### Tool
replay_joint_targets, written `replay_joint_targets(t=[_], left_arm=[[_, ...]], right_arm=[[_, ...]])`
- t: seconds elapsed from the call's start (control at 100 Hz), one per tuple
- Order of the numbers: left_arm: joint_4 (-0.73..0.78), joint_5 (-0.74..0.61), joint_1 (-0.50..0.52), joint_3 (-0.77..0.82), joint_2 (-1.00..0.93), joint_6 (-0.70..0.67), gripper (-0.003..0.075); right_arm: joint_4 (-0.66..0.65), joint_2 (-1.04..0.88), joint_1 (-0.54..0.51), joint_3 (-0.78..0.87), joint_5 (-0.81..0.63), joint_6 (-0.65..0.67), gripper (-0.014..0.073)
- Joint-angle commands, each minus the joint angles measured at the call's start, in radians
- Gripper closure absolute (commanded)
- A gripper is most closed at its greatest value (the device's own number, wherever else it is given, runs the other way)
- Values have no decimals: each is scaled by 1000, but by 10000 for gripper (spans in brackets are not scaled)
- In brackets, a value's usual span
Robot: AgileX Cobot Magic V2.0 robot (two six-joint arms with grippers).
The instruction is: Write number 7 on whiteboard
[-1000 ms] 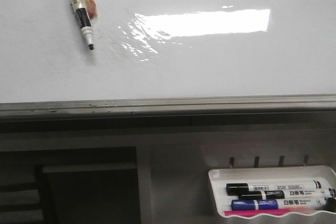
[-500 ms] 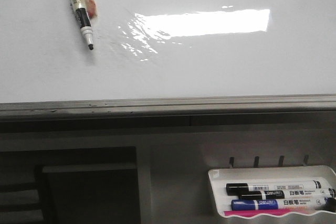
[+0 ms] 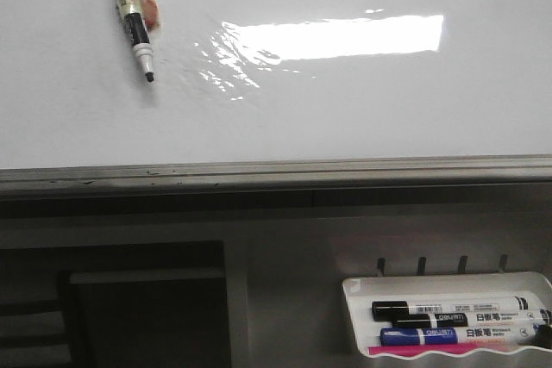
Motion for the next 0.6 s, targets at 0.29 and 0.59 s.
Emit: replay_joint_targets(t=[0.29,0.59], left_arm=[[-419,29,0,-60,-18,-9,741],[-206,378,0,-399,260,5,741]], right_arm=[[201,3,-6,-57,47,-11,643],[81,302,-6,-357,355,-23,643]])
